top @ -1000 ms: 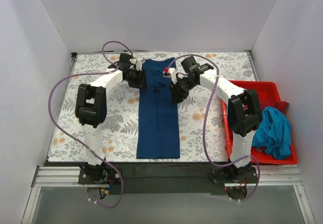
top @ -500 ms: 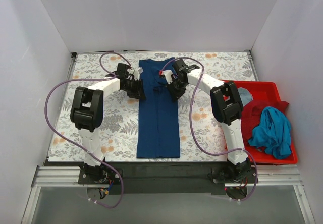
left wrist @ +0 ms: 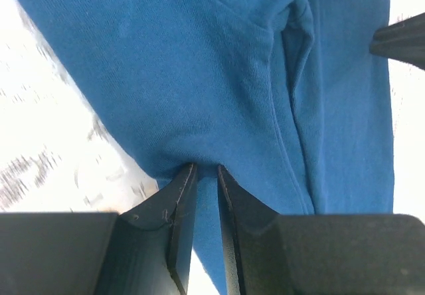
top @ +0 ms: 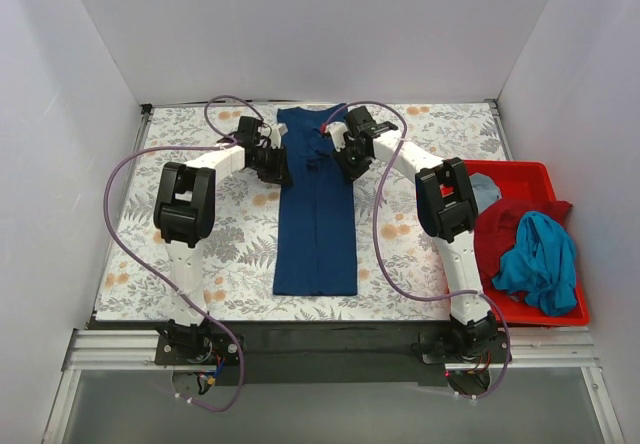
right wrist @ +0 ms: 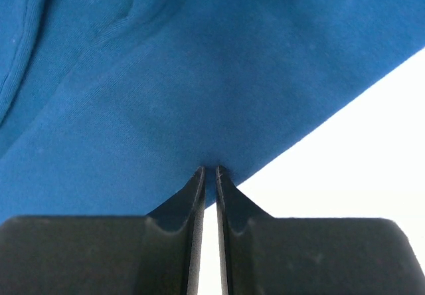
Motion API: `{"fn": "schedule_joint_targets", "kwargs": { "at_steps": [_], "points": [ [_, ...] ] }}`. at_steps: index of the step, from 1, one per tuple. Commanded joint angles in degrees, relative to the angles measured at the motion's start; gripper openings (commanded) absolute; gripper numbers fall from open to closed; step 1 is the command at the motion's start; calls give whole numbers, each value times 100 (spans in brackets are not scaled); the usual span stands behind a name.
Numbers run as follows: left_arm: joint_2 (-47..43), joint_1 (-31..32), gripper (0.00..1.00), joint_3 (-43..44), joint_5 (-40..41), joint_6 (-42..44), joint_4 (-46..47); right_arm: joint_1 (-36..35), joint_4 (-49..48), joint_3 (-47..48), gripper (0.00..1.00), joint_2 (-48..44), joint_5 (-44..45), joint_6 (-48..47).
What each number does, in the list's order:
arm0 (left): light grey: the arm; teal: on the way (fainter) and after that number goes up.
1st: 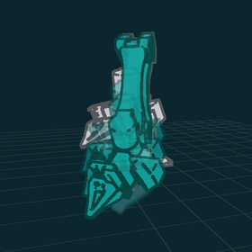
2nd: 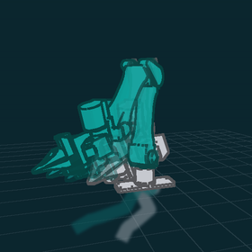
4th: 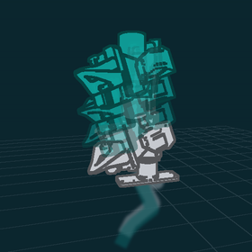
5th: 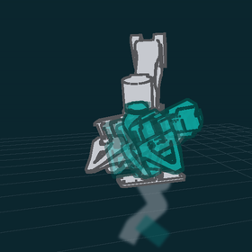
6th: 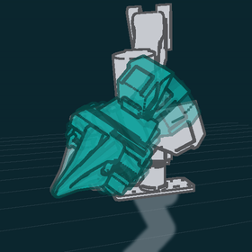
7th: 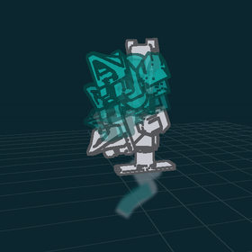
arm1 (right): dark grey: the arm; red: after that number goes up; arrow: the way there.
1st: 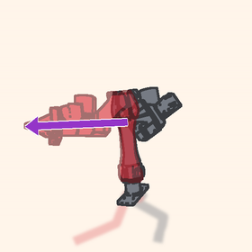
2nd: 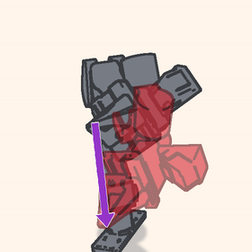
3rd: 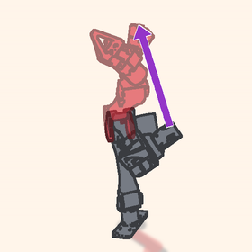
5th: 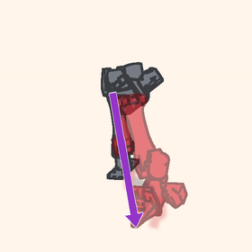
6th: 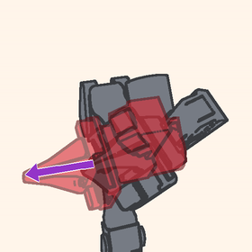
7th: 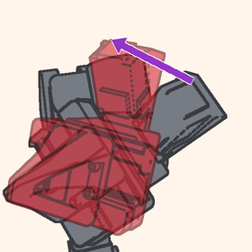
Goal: Fold and stack the t-shirts
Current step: Fold the tshirt
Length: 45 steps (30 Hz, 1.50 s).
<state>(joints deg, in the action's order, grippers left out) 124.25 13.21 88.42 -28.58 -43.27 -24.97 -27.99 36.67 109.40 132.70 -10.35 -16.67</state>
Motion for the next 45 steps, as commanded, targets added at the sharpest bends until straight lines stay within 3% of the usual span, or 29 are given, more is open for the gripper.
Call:
{"fn": "schedule_joint_targets", "kwargs": {
  "at_steps": [1, 14, 17, 19, 25, 26, 27, 30, 34, 36, 40, 42, 45],
  "points": [
    [284, -47, 18, 289, 335, 38, 27, 232, -239, 397, 17, 449, 393, -74],
    [891, -178, 18, 1326, 546, 248, -271, 329, -221, 1083, 21, 827, 139, -109],
    [795, -179, 22, 1485, 442, 266, -403, 329, -195, 1162, 24, 713, 112, -100],
    [593, -179, 30, 1398, 101, 354, -456, 338, -204, 1145, 28, 424, 33, -188],
    [-1154, -196, 51, 783, -675, 766, -202, 347, -195, 872, 57, -1122, -493, -678],
    [-1470, -231, 75, 521, -832, 828, -53, 347, -186, 829, 61, -1333, -538, -741],
    [-1995, -240, 82, 388, -860, 872, 61, 347, -186, 776, 69, -1735, -582, -829],
    [-2946, -258, 84, 10, -1000, 1205, 317, 355, -221, 714, 76, -2465, -749, -1031],
    [-3896, -249, 85, -921, -1264, 1698, 800, 329, -581, -117, 84, -3328, -1274, -1198],
    [-4249, -240, 85, -1290, -1465, 2189, 688, 320, -564, -628, 98, -3838, -1635, -1792],
    [-5101, -240, 86, -2439, -2316, 3744, -322, 198, -362, -2200, 98, -4857, -2514, -2823],
    [-5734, -214, 86, -2951, -2520, 4733, -850, -13, -344, -3255, 96, -5444, -2472, -3113],
    [-6604, 14, 84, -4181, -2557, 5370, -948, -645, -353, -4571, 93, -6026, -2104, -3720]
  ]
}}
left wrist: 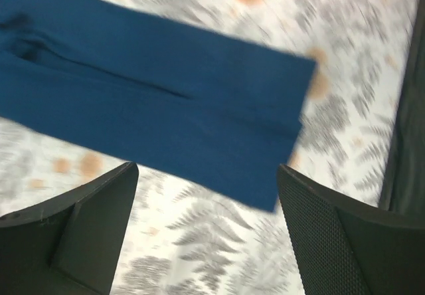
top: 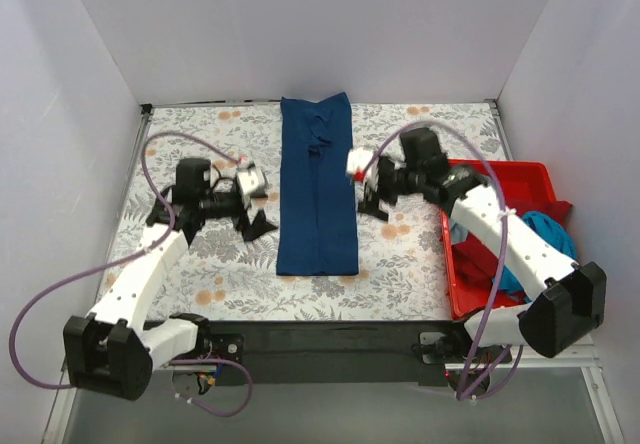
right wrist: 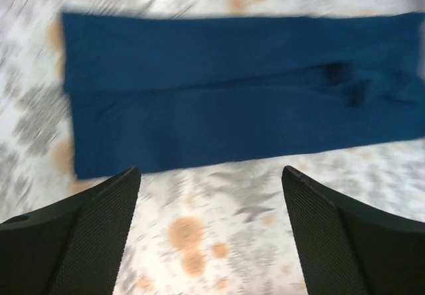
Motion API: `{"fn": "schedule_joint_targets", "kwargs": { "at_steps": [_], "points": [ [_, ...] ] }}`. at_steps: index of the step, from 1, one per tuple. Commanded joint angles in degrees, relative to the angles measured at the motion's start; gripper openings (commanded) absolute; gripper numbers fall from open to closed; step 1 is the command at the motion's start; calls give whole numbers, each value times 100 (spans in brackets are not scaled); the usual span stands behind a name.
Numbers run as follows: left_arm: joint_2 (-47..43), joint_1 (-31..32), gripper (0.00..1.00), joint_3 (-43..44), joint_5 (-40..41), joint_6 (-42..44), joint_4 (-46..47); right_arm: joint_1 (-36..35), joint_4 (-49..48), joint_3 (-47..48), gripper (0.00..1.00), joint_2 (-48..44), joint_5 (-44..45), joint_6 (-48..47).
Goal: Fold and stack the t-shirts
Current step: Fold the tshirt
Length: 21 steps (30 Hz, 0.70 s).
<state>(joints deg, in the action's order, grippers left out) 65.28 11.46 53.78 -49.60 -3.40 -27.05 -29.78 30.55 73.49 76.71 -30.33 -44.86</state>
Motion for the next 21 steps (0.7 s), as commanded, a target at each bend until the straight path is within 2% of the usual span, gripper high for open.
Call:
{"fn": "schedule_joint_targets", "kwargs": {
  "at_steps": [1, 3, 5, 6, 9, 15, 21],
  "points": [
    [-857, 303, 83, -981, -393, 1786, -741, -763, 189, -1238, 90, -507, 34, -1093],
    [-1104, 637, 76, -1641, -94, 1791, -469, -1064, 23, -1853, 84, -578, 210, -1104],
    [-1053, 865, 71, -1888, 29, 1666, -293, -1424, -83, -2092, 77, -491, 273, -1208],
    [-913, 962, 65, -2002, 65, 1763, -275, -1538, -153, -2198, 71, -377, 334, -1218],
    [-666, 1287, 58, -2257, 389, 1781, 234, -1882, -680, -2663, 64, -200, 615, -1279],
    [-130, 1701, 48, -2626, 907, 2439, 814, -2120, -1244, -3042, 56, 229, 888, -1394],
    [266, 1789, 46, -2969, 1356, 2273, 1667, -2128, -1814, -3341, 52, 651, 1230, -1490]
  ]
}}
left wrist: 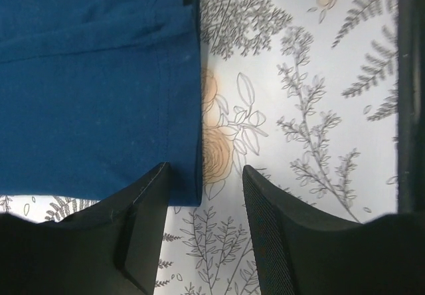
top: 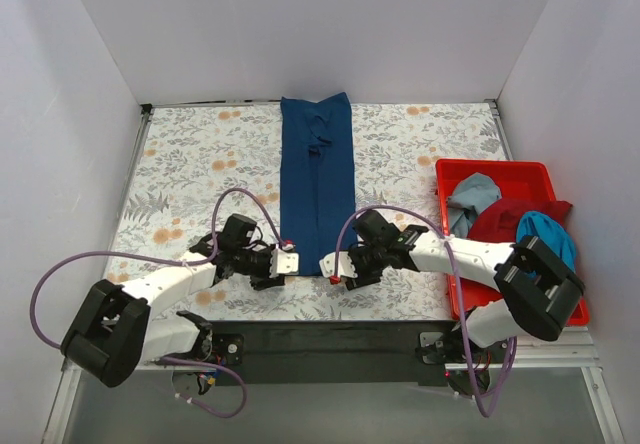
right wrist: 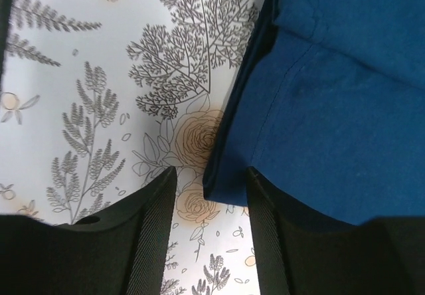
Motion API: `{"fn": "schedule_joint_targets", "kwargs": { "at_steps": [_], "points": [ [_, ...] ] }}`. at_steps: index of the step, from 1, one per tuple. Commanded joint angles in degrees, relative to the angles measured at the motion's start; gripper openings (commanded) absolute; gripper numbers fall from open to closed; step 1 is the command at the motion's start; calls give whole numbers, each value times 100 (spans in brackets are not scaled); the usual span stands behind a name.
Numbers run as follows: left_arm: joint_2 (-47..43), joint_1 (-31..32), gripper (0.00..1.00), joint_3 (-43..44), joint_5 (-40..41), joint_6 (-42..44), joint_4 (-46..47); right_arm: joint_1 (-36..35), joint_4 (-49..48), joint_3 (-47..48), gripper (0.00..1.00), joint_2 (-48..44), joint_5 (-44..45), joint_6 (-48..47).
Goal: Fold and stack the t-shirts
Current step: Fold the tshirt
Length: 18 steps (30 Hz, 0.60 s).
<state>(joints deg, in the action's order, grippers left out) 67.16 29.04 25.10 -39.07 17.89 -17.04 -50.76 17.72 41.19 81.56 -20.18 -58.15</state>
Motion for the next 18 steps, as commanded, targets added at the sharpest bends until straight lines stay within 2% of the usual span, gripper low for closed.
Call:
{"fn": "schedule_joint_targets", "kwargs": {
  "at_steps": [1, 5, 9, 12, 13, 14, 16, 18],
  "points": [
    [113, 41, 46, -128, 356, 162, 710, -30, -637, -111, 52, 237, 321, -144],
    [508, 102, 45, -155, 636, 215, 816, -30, -646, -137, 45, 466, 419, -170],
    [834, 111, 34, -155, 734, 250, 807, -30, -647, -348, 33, 528, 480, -276],
    [870, 146, 20, -120, 690, 268, 746, -30, -612, -375, 16, 563, 551, -154],
    [843, 181, 11, -85, 664, 268, 685, -56, -585, -357, 7, 554, 559, -109],
    [721, 286, 8, -32, 612, 294, 423, -91, -533, -296, 3, 554, 586, -74],
    [414, 462, 0, 21, 418, 487, 141, -327, -235, -208, 1, 440, 673, 49],
    [-69, 820, 0, 30, 391, 296, -115, -530, 151, -146, 1, 73, 578, 154]
  ]
}}
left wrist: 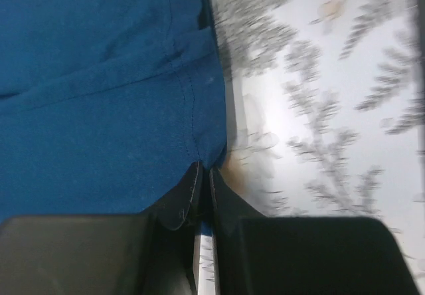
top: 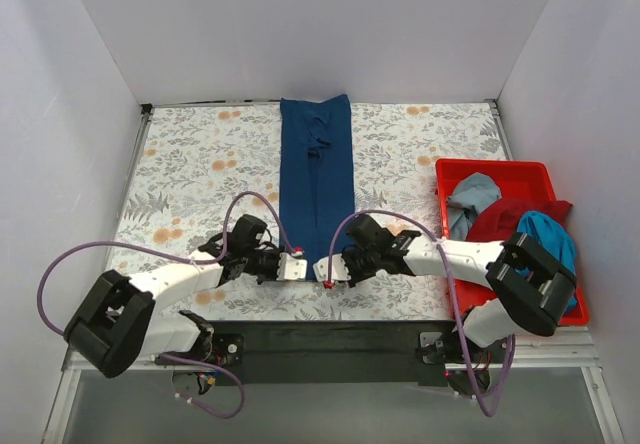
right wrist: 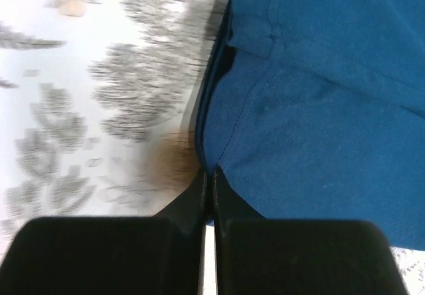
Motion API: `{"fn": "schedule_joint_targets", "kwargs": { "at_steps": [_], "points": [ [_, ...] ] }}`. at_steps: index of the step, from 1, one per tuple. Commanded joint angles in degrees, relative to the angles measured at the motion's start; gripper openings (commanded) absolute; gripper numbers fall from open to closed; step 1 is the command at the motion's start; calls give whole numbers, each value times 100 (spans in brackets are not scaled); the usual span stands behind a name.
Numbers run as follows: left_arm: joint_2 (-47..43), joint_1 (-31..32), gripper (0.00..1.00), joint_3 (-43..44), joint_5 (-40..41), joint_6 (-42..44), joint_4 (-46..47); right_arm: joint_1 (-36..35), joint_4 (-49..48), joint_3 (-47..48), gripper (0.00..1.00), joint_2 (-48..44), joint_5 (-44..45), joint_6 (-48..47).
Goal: Fold and stack the t-shirts
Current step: Fold the tshirt
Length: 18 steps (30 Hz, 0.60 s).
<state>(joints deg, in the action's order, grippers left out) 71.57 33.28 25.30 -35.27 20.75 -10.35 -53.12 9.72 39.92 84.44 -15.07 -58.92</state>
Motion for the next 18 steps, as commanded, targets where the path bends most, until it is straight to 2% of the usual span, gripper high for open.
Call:
{"fn": "schedule_joint_targets", "kwargs": {
  "at_steps": [1, 5, 10, 12, 18],
  "points": [
    [-652, 521, 0, 80, -33, -79, -906, -547, 1032, -28, 1, -374, -30, 388],
    [-1380, 750, 0, 273, -332, -598, -1628, -787, 1445, 120, 1, -1156, -269, 776],
    [-1822, 619, 0, 467, 239, -722, -1584, -446, 1604, 428, 1, -1545, -224, 689],
    [-1779, 356, 0, 686, 213, -643, -1576, -235, 1595, 656, 1, -1519, -242, 513],
    [-866, -409, 0, 1467, -129, -537, -1181, 565, 1569, 1272, 1, -887, -461, -172]
  ]
}}
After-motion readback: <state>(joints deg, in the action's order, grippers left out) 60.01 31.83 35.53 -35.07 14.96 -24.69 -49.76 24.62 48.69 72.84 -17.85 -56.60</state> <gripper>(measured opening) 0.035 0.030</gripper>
